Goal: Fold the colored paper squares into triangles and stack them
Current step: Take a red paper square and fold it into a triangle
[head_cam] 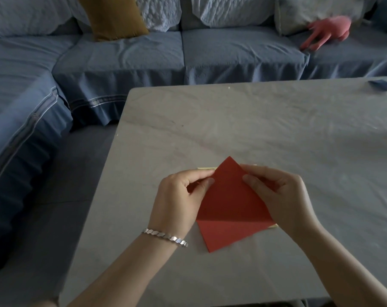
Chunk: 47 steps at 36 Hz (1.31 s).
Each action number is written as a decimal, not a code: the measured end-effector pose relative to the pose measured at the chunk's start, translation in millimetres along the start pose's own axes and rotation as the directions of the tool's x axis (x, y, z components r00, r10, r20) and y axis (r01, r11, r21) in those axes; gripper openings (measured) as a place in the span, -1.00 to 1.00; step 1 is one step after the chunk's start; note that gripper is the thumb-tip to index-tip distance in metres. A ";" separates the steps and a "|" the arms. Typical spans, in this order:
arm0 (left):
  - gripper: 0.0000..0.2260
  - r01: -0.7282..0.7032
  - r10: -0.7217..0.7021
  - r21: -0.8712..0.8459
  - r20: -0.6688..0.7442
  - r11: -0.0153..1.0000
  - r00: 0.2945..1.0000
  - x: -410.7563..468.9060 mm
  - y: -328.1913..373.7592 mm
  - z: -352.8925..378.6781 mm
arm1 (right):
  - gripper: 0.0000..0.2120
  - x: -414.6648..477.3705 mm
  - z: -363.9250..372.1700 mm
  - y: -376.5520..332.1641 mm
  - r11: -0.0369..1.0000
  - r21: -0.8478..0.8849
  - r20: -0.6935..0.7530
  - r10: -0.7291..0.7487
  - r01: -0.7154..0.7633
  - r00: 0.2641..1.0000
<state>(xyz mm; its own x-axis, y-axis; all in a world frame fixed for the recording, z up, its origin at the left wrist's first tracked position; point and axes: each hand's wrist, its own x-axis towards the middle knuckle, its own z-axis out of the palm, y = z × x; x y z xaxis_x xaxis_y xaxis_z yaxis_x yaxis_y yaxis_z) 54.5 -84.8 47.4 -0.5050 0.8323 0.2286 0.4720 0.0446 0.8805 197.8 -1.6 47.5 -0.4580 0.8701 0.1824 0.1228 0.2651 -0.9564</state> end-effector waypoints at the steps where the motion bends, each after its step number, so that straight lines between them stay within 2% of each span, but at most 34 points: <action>1: -0.79 0.007 -0.007 -0.003 0.000 1.000 1.000 -0.1 -1.0 -0.2 | -0.73 0.6 0.7 0.0 1.000 -0.004 0.004 -0.005 0.005 1.000; 6: -0.79 0.061 -0.061 0.018 0.030 0.998 0.998 2.4 -8.7 -4.5 | -0.72 7.5 2.7 6.3 0.998 -0.060 0.045 -0.001 0.004 0.999; 9: -0.70 0.130 -0.136 0.053 0.129 0.990 0.982 6.6 -13.4 -9.6 | -0.69 16.4 6.3 9.0 0.990 -0.139 0.189 0.017 0.009 0.982; 11: -0.72 0.156 -0.166 0.073 0.160 0.985 0.973 8.9 -19.1 -14.0 | -0.75 23.1 12.8 8.8 0.968 -0.246 0.330 0.028 0.058 0.944; 13: -0.83 0.171 -0.181 0.074 0.165 0.982 0.970 9.7 -26.5 -19.4 | -0.80 29.2 21.2 5.1 0.939 -0.321 0.427 0.032 0.119 0.904; 15: -0.88 0.226 -0.227 0.020 0.165 0.974 0.960 8.3 -35.6 -24.9 | -0.82 36.2 30.0 0.9 0.917 -0.358 0.474 0.018 0.174 0.880; 19: -0.83 0.334 -0.324 -0.077 0.118 0.939 0.939 2.5 -49.8 -37.3 | -0.82 48.1 54.1 -0.1 0.889 -0.387 0.568 0.022 0.244 0.823; 23: -0.82 0.392 -0.387 -0.092 0.064 0.915 0.920 1.3 -67.7 -47.5 | -0.82 58.8 79.5 6.6 0.853 -0.408 0.665 0.033 0.325 0.746; 24: -0.81 0.408 -0.407 -0.096 0.033 0.908 0.913 2.6 -74.3 -49.0 | -0.83 59.9 86.5 8.2 0.818 -0.421 0.666 -0.016 0.393 0.746; 26: -0.78 0.461 -0.472 -0.138 -0.055 0.877 0.880 5.6 -89.1 -50.9 | -0.82 58.5 99.7 15.3 0.680 -0.476 0.612 -0.199 0.557 0.766; 28: -0.79 0.506 -0.540 -0.211 -0.150 0.836 0.829 8.0 -104.3 -52.4 | -0.76 47.7 110.6 24.0 0.610 -0.511 0.533 -0.329 0.606 0.780; 32: -0.82 0.535 -0.614 -0.320 -0.249 0.782 0.749 8.1 -130.4 -51.7 | -0.69 16.8 127.0 48.2 0.547 -0.484 0.578 -0.387 0.683 0.719; 34: -0.78 0.538 -0.598 -0.261 -0.325 0.801 0.733 6.3 -141.5 -50.6 | -0.67 4.4 130.5 64.4 0.492 -0.512 0.636 -0.335 0.704 0.696; 36: -0.68 0.519 -0.534 -0.154 -0.390 0.841 0.750 4.2 -146.5 -49.7 | -0.59 -3.4 132.0 78.2 0.467 -0.547 0.660 -0.270 0.695 0.701; 39: -0.67 0.495 -0.454 0.013 -0.375 0.869 0.808 1.5 -144.8 -49.1 | -0.41 -7.4 130.0 89.4 0.476 -0.578 0.677 -0.174 0.663 0.715; 42: -0.63 0.445 -0.372 0.157 -0.351 0.882 0.860 -2.2 -143.8 -50.8 | -0.37 -6.7 126.5 94.0 0.433 -0.613 0.687 -0.121 0.661 0.716; 47: -0.53 0.414 -0.308 0.296 -0.343 0.861 0.887 -4.9 -147.5 -55.1 | -0.34 -6.2 124.5 99.9 0.395 -0.630 0.699 -0.089 0.669 0.710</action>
<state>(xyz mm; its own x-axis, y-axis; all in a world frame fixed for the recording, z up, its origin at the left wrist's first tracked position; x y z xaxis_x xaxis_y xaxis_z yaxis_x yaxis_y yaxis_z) -52.4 -125.9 -60.7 -0.8417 0.5349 0.0739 0.4113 0.5463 0.7297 103.2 -32.2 -77.5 -0.9512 0.3037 0.0554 0.2963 0.9485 -0.1120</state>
